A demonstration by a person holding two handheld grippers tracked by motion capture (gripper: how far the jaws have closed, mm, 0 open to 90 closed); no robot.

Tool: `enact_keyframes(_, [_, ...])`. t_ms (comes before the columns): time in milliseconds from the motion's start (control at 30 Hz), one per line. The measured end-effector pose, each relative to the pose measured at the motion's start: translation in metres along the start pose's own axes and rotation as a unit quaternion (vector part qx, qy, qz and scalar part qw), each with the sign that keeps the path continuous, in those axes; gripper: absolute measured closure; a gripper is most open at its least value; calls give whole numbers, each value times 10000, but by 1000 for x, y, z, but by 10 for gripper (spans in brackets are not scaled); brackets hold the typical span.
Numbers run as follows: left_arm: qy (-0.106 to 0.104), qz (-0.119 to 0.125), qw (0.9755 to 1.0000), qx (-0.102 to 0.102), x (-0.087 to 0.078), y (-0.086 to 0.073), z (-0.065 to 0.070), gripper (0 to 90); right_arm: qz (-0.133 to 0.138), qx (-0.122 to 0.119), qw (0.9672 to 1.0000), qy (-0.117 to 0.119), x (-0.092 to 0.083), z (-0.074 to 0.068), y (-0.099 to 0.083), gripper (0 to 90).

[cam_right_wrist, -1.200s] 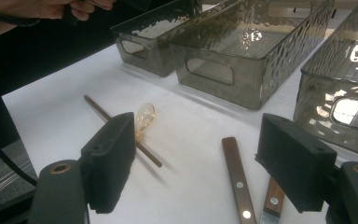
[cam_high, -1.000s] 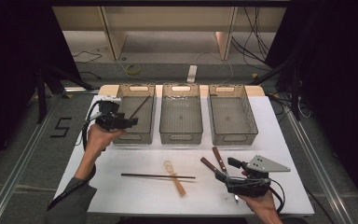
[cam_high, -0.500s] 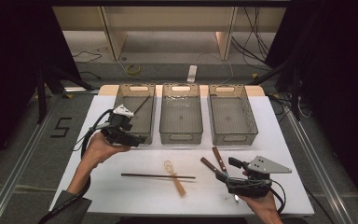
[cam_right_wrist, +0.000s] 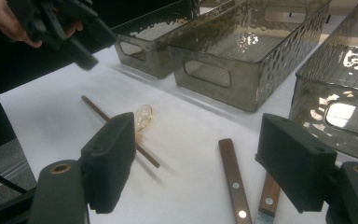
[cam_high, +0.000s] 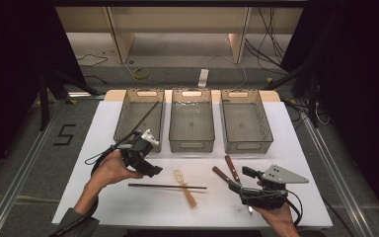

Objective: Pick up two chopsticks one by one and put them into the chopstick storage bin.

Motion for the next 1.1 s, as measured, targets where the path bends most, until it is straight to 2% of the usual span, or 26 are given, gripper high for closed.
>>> enact_keyframes(200, [-68,-406,9990,197,14,-11,6,228,-3,-3,10000,5,0,0,0,285])
enact_keyframes(300, [-99,-501,9984,253,19,-15,8,253,7,-1,10000,6,0,-1,0,285])
enact_keyframes(367, [-120,-558,9978,324,22,-18,11,305,-7,4,10000,9,0,0,0,285])
enact_keyframes(533, [-152,-788,9957,466,29,-25,14,373,-6,0,10000,15,0,-1,0,285])
enact_keyframes(667, [-215,-878,9944,552,33,-29,17,455,-7,-2,10000,17,0,-1,0,284])
enact_keyframes(867, [-282,-1085,9910,730,40,-35,21,521,-30,-19,10000,14,1,-1,-1,285])
enact_keyframes(1100, [-313,-1118,9899,808,48,-38,24,568,-29,-17,10000,22,1,-2,-1,285])
Point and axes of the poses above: each handheld gripper's, and its own axes: x roughly forward along the jaws, y roughly out of its top, z roughly to its right, the point moved 8 cm from there along x, roughly forward along the jaws, and after that the axes turned 9 degrees about -z, right-handed, at the moved point
